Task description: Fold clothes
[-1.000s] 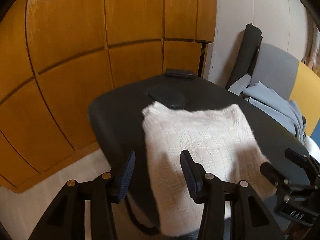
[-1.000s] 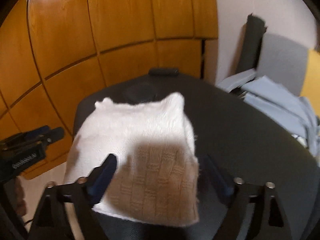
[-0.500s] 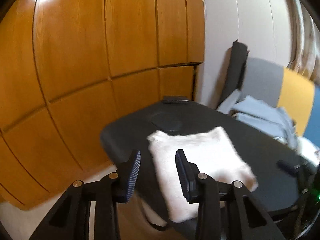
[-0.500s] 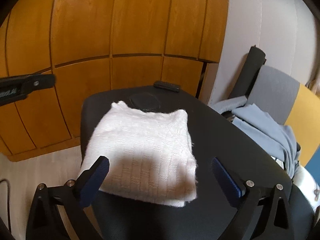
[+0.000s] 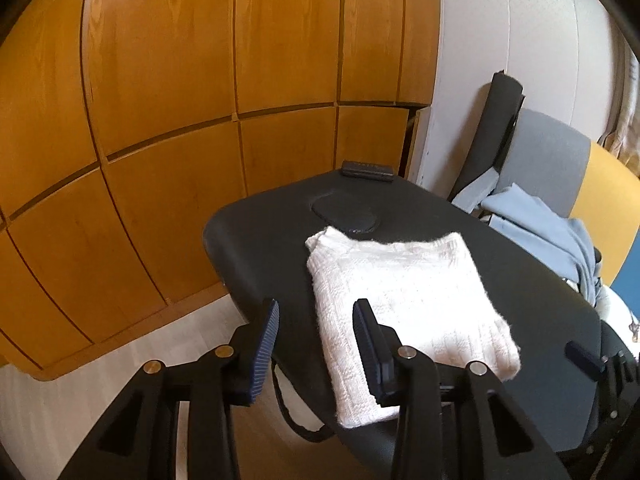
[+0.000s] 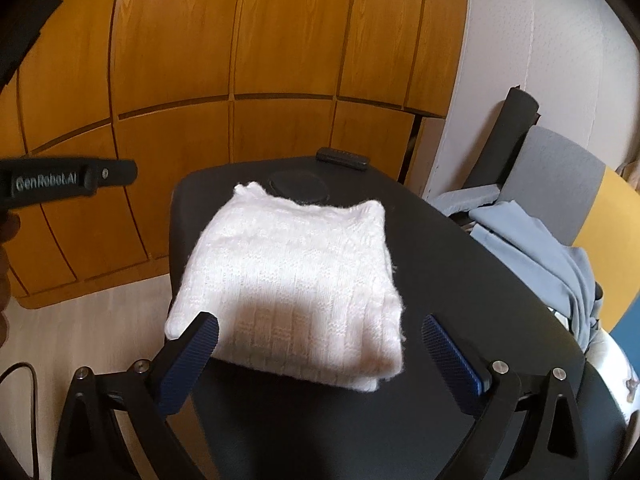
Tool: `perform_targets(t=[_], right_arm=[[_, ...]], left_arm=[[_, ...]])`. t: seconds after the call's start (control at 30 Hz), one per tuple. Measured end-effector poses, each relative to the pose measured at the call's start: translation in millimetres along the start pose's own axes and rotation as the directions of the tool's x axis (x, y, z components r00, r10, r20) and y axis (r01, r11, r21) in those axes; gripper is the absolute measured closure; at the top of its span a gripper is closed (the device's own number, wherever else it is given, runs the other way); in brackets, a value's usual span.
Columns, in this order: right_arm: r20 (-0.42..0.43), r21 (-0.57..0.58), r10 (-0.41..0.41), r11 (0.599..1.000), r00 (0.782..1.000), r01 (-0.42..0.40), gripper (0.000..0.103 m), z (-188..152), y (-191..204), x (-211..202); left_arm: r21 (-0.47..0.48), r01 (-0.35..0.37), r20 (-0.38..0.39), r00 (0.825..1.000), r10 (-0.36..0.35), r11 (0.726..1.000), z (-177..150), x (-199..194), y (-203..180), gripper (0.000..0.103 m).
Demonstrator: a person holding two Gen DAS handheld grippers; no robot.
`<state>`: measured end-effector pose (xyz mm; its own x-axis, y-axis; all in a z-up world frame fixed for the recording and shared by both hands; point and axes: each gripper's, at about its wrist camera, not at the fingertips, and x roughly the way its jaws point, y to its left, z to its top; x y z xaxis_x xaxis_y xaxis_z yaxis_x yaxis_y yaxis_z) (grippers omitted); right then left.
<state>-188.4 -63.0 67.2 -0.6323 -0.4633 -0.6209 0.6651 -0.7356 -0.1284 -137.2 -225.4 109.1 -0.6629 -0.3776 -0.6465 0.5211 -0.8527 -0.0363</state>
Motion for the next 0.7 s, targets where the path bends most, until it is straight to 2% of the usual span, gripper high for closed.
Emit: perform_targets(t=[0.17,0.27,0.43,0.6,0.7], right_arm=[[-0.011,-0.006,0.004,1.000,1.000,-0.004,0.000,-4,2,-1],[-0.019,-0.001,0.007,1.000,1.000,-0.007,0.000,-7,0,-2],[-0.020,0.004,0.007,1.000,1.000,-0.007,0.000,-9,-2,-3],[-0.026,-0.015,0.002,1.000,1.000,-0.003,0.000,-14,0,-2],[-0.042,-0.022,0.006,1.000,0.999,-0.007,0.000,-18,1,2]], left_arm=[[-0.046,0.047,0.017,0.999,-0.046,0.998,2,-6,8,0.063],[-0.046,0.062,-0.006,0.998,-0.063,0.997,3,-3,9,0.061],[-0.025,0.054,0.000,0.999,-0.054,0.998,3,-4,6,0.061],[-0.057,0.098,-0.010,0.995,-0.099,0.994,2,-2,11,0.059],[-0.074,0.097,0.002,0.995,-0.097,0.993,2,-4,13,0.059]])
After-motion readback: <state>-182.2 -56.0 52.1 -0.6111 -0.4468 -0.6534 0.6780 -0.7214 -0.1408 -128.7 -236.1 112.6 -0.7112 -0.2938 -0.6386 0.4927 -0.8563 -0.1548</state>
